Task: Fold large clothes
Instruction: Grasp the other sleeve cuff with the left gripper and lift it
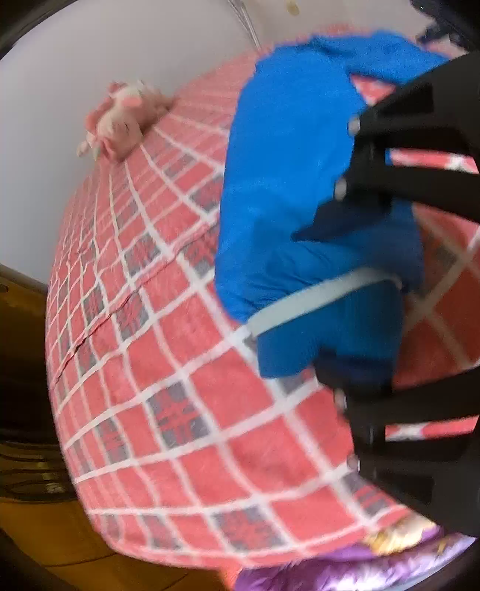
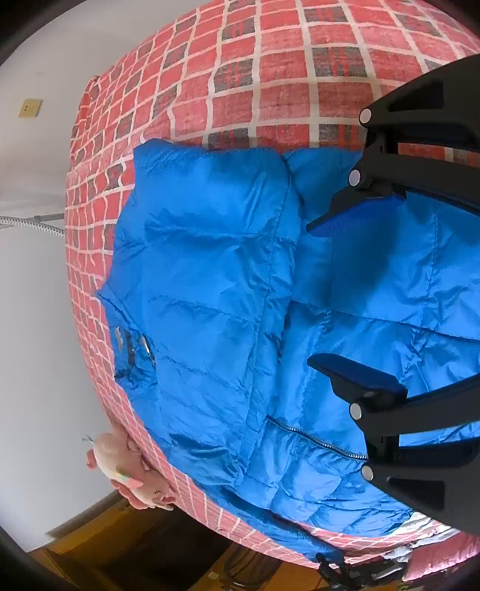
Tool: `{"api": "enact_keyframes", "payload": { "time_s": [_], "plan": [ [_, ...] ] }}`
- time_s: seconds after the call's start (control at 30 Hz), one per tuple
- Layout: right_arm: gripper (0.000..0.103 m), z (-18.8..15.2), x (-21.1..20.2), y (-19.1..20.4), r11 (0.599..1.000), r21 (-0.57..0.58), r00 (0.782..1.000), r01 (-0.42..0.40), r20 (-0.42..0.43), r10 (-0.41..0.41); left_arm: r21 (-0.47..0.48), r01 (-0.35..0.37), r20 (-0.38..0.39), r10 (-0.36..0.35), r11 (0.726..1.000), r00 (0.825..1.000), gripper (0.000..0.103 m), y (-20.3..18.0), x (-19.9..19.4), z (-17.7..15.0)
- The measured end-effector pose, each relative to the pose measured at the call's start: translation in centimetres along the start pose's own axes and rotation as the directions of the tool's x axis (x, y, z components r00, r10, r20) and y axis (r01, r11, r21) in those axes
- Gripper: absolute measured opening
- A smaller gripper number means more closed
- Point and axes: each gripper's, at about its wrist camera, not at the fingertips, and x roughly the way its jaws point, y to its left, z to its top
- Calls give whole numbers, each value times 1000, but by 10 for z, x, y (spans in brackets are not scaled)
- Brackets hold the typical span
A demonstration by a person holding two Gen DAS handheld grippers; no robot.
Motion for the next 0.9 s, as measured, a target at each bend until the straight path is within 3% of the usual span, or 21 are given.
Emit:
{"api": "enact_keyframes", "payload": {
  "time_s": [0.07, 0.13, 0.27, 0.43, 0.63, 0.77, 0.9],
  "plan": [
    [66, 0, -1, -1, 1000, 0, 1000, 0, 2, 0, -13, 27, 5, -27, 1000, 1000, 32, -2, -2, -2],
    [66, 0, -1, -2, 1000, 3, 1000, -1, 4, 1, -15, 27, 22, -27, 1000, 999, 28, -8, -6, -5],
    [66, 0, -2, -3, 1000, 9, 1000, -1, 6, 1, 5, 64, 83, -64, 998, 995, 27, -29, -28, -10],
    [66, 0, -3, -4, 1000, 10, 1000, -2, 8, 2, 133, 143, 138, -161, 981, 977, 27, -86, -61, -20],
    [66, -3, -11, -7, 1000, 8, 1000, -5, 26, 5, 322, 273, 122, -326, 907, 938, 26, -182, -87, -41],
    [66, -3, -14, -10, 1000, 15, 999, -4, 34, 4, 436, 354, 44, -413, 827, 910, 26, -254, -85, -61],
    [66, -3, -12, -11, 1000, 16, 1000, -4, 30, 3, 528, 395, -17, -456, 752, 890, 26, -321, -78, -85]
  ]
}}
